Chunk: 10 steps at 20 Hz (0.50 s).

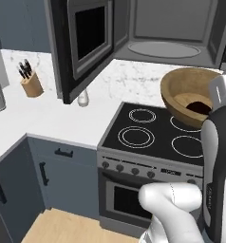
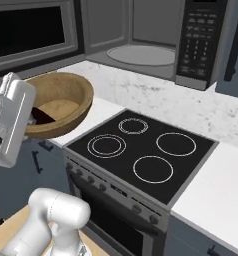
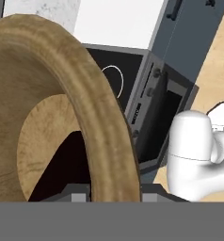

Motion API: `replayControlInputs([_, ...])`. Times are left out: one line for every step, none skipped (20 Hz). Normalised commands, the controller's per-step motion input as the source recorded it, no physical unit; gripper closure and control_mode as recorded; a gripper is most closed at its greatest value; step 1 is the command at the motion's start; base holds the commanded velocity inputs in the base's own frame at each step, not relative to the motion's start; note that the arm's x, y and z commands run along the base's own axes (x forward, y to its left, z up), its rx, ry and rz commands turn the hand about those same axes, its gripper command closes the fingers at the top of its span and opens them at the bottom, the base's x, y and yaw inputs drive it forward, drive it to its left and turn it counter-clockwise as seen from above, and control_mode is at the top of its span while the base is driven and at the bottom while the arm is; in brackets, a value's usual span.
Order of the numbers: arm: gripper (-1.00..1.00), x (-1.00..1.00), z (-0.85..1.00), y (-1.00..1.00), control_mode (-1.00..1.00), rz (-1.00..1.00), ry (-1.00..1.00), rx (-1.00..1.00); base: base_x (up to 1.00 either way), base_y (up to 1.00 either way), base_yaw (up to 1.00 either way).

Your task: Pick the avocado from the sink and place it in the bowl. Then pick the bowl and place it in the microwave. Then close the microwave door and press the start button.

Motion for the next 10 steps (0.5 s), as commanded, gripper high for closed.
replayControlInputs([1.00,0.00,0.00,0.00,1.00,0.00,0.00,0.00,-0.08,-0.48,0.27])
replayControlInputs([1.00,0.00,0.00,0.00,1.00,0.00,0.00,0.00,-0.04,-0.56,0.27])
replayControlInputs([1.00,0.00,0.00,0.00,1.00,0.00,0.00,0.00,-0.06,-0.53,0.25])
replayControlInputs([1.00,0.00,0.00,0.00,1.00,0.00,0.00,0.00,-0.04,-0.54,0.25])
replayControlInputs([1.00,0.00,0.00,0.00,1.00,0.00,0.00,0.00,0.00,-0.39,0.21])
replayControlInputs([1.00,0.00,0.00,0.00,1.00,0.00,0.00,0.00,0.00,-0.25,0.19])
replayControlInputs([1.00,0.00,0.00,0.00,1.00,0.00,0.00,0.00,0.00,-0.16,0.20])
replayControlInputs([1.00,0.00,0.00,0.00,1.00,0.00,0.00,0.00,0.00,-0.29,0.22])
replayControlInputs([1.00,0.00,0.00,0.00,1.00,0.00,0.00,0.00,0.00,-0.49,0.23])
replayControlInputs([1.00,0.00,0.00,0.00,1.00,0.00,0.00,0.00,0.00,-0.54,0.21])
